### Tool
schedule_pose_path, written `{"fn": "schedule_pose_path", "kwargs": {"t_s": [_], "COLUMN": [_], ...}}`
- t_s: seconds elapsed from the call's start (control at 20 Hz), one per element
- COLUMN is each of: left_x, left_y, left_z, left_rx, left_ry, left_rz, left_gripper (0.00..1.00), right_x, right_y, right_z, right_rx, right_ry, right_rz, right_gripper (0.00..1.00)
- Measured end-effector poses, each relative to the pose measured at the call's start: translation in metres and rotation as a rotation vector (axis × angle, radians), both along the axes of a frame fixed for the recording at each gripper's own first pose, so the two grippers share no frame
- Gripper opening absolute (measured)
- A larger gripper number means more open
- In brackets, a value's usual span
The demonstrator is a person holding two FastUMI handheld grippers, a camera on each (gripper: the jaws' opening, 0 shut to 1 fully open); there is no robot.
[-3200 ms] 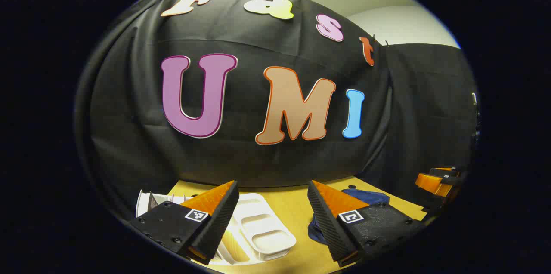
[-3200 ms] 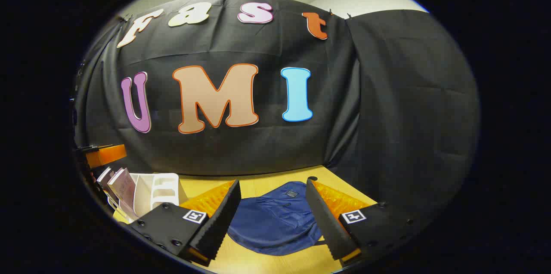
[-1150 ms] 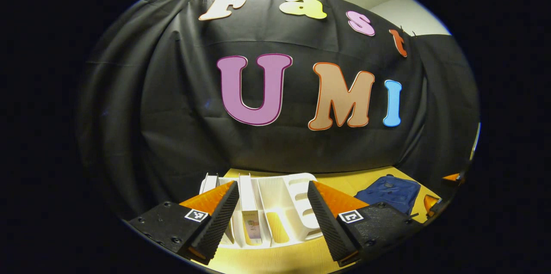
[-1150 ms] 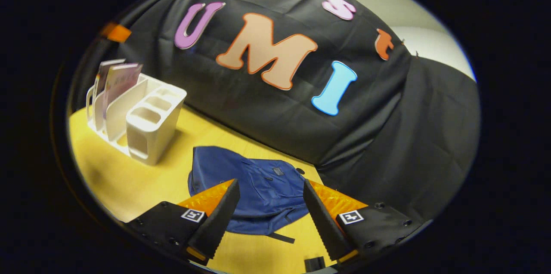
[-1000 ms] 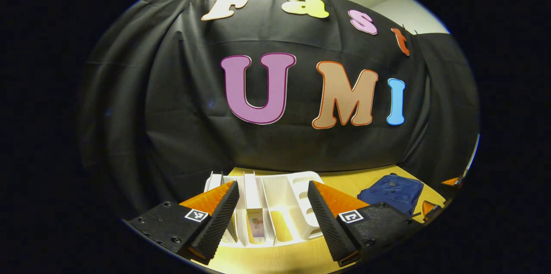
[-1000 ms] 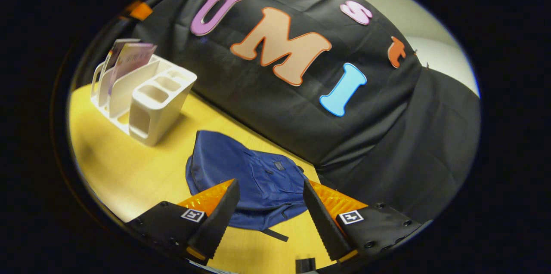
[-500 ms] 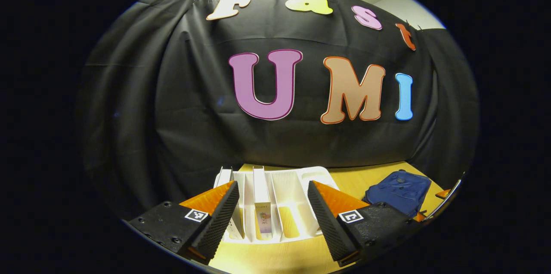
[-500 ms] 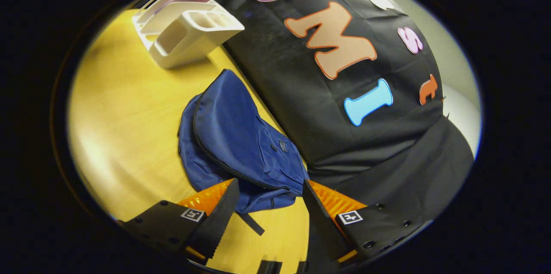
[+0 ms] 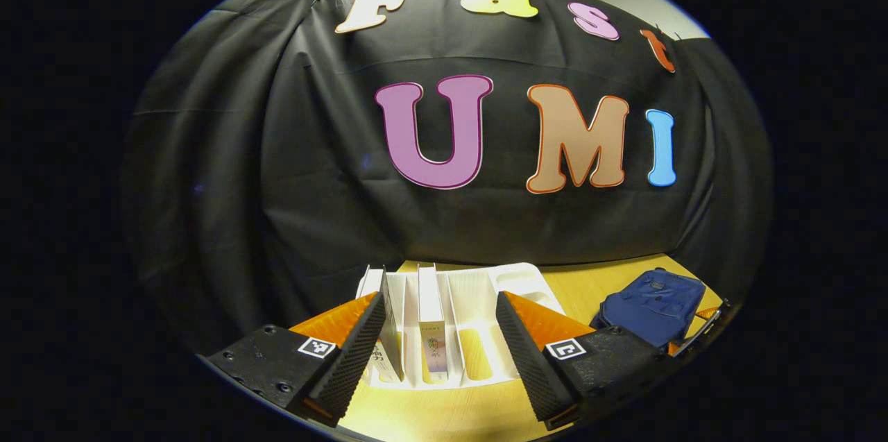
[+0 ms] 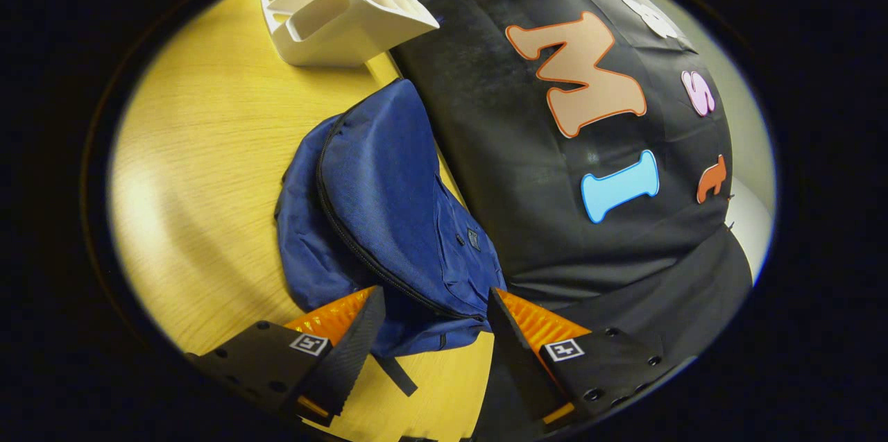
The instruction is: Open the schoolbag, grab two books from the bookshelf and put them into the schoolbag.
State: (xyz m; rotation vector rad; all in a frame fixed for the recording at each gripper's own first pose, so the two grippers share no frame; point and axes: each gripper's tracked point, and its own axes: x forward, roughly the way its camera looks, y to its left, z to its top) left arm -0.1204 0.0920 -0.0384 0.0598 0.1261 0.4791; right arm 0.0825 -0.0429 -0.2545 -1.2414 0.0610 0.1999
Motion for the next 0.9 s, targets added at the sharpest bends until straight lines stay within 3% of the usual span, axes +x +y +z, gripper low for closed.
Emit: {"fn": "schedule_pose_path", "kwargs": {"t_s": [0.4,0.55,0.6,0.8,0.85,0.9], "left_x": [0.006,0.009,0.009,0.009,0.010,0.010], "left_y": [0.002,0.002,0.001,0.001,0.002,0.001], "left_z": [-0.001,0.003,0.001,0.005,0.007,0.006], "left_rx": [-0.004,0.001,0.005,0.025,0.028,0.030], "left_ry": [0.002,0.004,0.004,0.009,0.008,0.009], "left_rz": [0.024,0.027,0.026,0.025,0.024,0.023], "left_gripper": [0.91,0.96,0.96,0.94,0.91,0.91], "right_x": [0.029,0.033,0.035,0.034,0.035,0.036], "right_y": [0.024,0.034,0.037,0.048,0.050,0.048], "right_z": [0.006,0.003,0.000,-0.005,-0.003,0.002], "right_rx": [0.047,0.075,0.072,0.035,0.040,0.045], "right_ry": [0.003,0.031,0.034,0.031,0.035,0.026], "right_rz": [0.047,0.082,0.101,0.150,0.156,0.154], "right_gripper": [1.00,0.92,0.96,0.49,0.26,0.31]}}
